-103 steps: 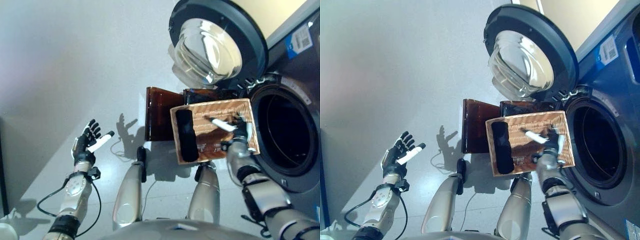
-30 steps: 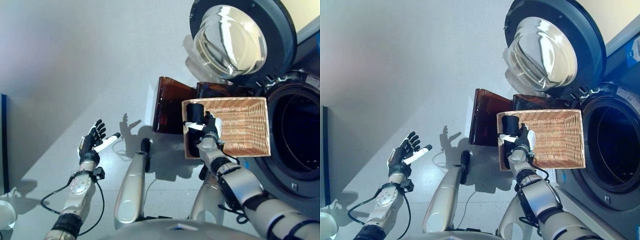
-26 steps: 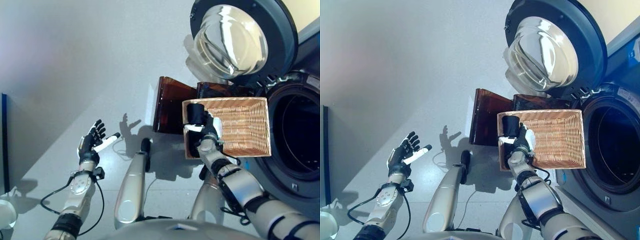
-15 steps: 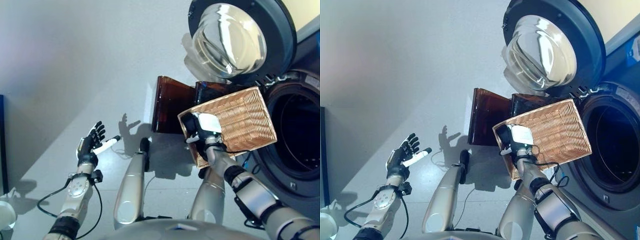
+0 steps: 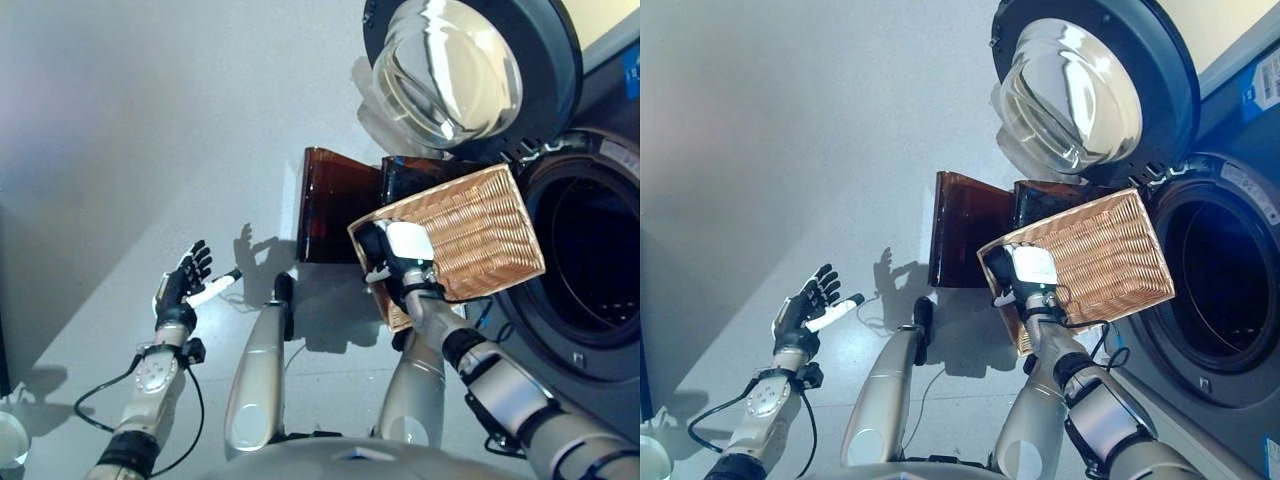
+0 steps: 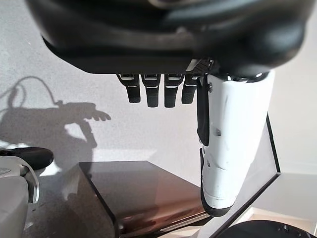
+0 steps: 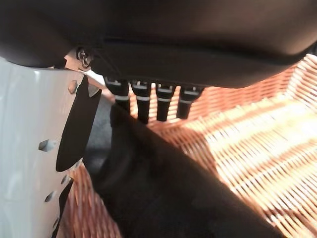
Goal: Pick up the clothes and place them into the washing machine
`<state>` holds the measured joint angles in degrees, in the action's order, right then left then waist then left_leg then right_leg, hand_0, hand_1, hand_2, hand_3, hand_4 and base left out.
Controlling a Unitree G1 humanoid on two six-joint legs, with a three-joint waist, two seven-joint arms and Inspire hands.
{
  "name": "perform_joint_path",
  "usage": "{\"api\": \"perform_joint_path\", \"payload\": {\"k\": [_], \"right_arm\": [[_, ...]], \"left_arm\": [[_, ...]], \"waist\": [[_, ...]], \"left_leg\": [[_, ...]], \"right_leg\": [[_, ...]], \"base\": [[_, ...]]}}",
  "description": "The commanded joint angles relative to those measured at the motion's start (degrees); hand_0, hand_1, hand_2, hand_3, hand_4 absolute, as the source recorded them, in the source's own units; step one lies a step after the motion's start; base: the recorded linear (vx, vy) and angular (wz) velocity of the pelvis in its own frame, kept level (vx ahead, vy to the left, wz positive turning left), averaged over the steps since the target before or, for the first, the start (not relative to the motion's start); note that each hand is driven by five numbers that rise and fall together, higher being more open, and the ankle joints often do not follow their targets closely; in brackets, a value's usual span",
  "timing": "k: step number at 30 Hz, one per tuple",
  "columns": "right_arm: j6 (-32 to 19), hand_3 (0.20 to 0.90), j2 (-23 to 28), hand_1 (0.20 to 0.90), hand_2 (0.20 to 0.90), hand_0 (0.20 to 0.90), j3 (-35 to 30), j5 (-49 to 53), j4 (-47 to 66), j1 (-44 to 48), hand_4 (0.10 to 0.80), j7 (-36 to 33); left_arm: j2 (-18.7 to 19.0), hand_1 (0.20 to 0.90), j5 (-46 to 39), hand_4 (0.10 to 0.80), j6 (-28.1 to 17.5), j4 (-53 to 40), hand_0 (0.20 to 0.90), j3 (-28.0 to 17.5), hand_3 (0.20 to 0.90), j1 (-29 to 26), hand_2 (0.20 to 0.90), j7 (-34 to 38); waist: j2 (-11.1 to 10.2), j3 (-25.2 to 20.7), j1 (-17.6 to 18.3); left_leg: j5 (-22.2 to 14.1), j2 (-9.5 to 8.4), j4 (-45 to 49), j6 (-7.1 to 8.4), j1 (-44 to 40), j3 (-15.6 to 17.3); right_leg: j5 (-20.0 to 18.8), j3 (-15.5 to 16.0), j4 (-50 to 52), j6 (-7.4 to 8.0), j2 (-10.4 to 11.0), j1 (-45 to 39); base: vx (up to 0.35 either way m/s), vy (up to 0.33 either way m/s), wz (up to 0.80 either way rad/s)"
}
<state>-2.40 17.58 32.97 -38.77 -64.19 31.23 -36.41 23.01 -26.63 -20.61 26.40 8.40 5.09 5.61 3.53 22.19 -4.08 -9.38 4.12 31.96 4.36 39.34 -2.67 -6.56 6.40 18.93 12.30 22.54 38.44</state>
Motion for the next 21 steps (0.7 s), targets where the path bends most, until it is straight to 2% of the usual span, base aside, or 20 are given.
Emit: {"api": "perform_joint_path", "payload": {"k": [1, 5, 10, 21], "right_arm": [[4.6, 0.9, 4.8, 0.9, 0.9, 0.9, -2.0, 1.2, -4.2, -0.6, 0.8, -2.5], [2.8, 0.9, 3.1, 0.9, 0.9, 0.9, -3.9, 6.4, -5.4, -0.4, 0.8, -1.4], [-0.4, 0.9, -0.1, 0.9, 0.9, 0.9, -7.5, 18.2, -8.7, 1.7, 0.8, 1.1], [-0.3, 0.9, -2.0, 0.9, 0.9, 0.9, -7.0, 21.0, -12.1, 6.6, 0.8, 2.4]], "left_arm": [[3.3, 0.9, -0.1, 0.8, -5.5, -4.7, 0.9, -5.1, 0.9, 3.0, 0.9, 2.0], [3.1, 0.9, -0.2, 0.8, -5.4, -4.5, 0.9, -5.2, 0.9, 2.8, 0.9, 2.4], [3.1, 0.9, -0.4, 0.8, -5.0, -4.7, 0.9, -4.9, 0.9, 3.0, 0.9, 2.4], [4.8, 0.9, -0.8, 0.8, -4.7, -6.5, 0.9, -5.0, 0.9, 4.0, 0.9, 1.6]], "waist": [[-0.3, -0.9, -0.9], [-0.3, -0.9, -0.8], [-0.1, -1.0, -0.9], [1.3, -0.9, -2.4]], "left_leg": [[8.1, 2.55, -7.9, 5.48, -0.5, -2.8], [8.1, 2.63, -8.0, 5.46, -0.5, -2.7], [8.1, 2.51, -7.7, 5.31, -0.3, -2.5], [7.9, 2.04, -6.8, 4.95, 0.7, -2.4]], "right_leg": [[0.5, -4.0, 4.6, 1.9, 2.8, -1.3], [0.4, -4.1, 4.6, 1.83, 2.7, -1.3], [0.5, -4.4, 4.7, 1.63, 2.5, -1.0], [0.8, -4.8, 5.6, 1.58, 2.6, -0.1]], "base": [[0.0, 0.0, 0.0], [0.0, 0.0, 0.0], [0.0, 0.0, 0.0], [-0.005, -0.001, -0.01]]}}
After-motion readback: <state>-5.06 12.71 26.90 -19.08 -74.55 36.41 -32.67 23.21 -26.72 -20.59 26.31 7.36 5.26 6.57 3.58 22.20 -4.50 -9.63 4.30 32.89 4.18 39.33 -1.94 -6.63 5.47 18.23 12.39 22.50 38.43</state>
